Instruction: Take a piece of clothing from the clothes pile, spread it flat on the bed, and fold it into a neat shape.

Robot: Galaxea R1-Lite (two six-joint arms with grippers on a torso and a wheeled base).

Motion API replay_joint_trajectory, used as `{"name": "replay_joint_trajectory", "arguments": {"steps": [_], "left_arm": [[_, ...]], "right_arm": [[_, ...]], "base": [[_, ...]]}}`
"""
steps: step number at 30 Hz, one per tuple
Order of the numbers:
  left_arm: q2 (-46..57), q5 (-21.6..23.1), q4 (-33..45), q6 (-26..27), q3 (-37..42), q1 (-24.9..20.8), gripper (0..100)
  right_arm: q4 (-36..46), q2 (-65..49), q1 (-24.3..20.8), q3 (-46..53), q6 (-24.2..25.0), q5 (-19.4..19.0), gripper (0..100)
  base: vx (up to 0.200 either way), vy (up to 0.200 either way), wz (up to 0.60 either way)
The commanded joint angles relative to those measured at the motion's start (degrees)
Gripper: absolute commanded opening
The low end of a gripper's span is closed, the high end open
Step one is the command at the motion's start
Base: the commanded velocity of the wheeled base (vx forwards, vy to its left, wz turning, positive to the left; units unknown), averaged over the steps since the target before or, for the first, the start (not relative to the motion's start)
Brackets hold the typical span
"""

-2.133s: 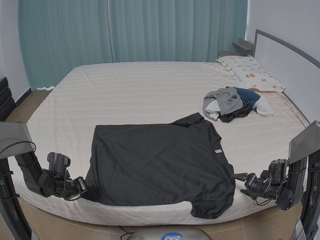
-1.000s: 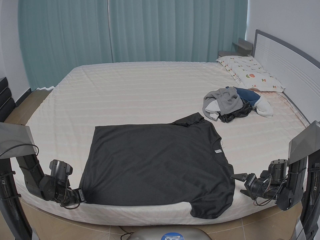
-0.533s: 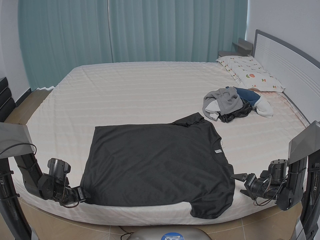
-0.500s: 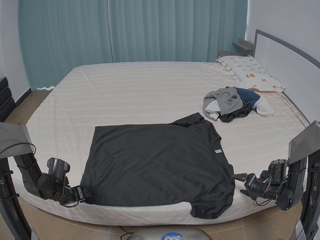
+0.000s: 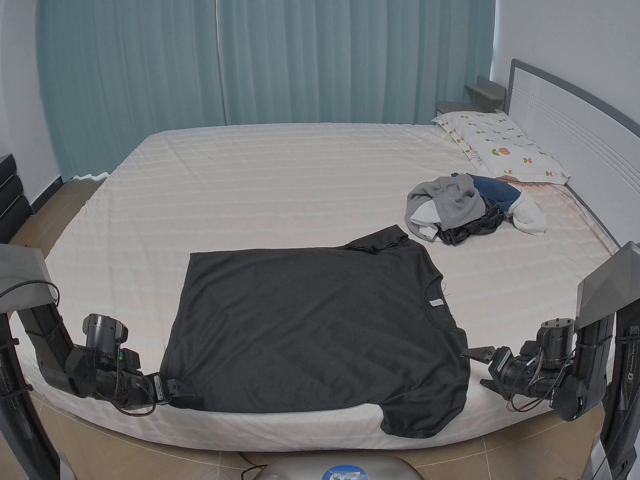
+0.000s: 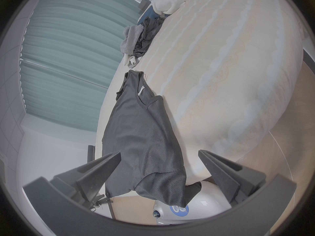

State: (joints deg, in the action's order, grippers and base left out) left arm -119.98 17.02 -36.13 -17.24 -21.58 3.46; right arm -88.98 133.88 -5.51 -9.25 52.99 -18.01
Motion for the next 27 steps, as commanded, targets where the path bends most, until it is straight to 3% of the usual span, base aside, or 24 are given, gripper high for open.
{"name": "replay_joint_trajectory", "arguments": {"steps": [1, 13, 27], "left_arm": [[-2.54, -1.11, -1.22, 1.24, 0.84, 0.23, 100], [-7.81, -2.43, -13.96, 1.59, 4.00, -1.35, 100], [-8.69, -2.25, -16.34, 0.63, 4.09, -1.97, 100]], "right_arm": [[-0.41, 0.16, -0.03, -0.06, 0.01, -0.01, 100], [-0.41, 0.16, -0.11, -0.06, 0.01, 0.08, 100], [-0.41, 0.16, -0.11, -0.06, 0.01, 0.08, 100]], "base": [[0.000, 0.000, 0.00], [0.000, 0.000, 0.00], [0.000, 0.000, 0.00]]}}
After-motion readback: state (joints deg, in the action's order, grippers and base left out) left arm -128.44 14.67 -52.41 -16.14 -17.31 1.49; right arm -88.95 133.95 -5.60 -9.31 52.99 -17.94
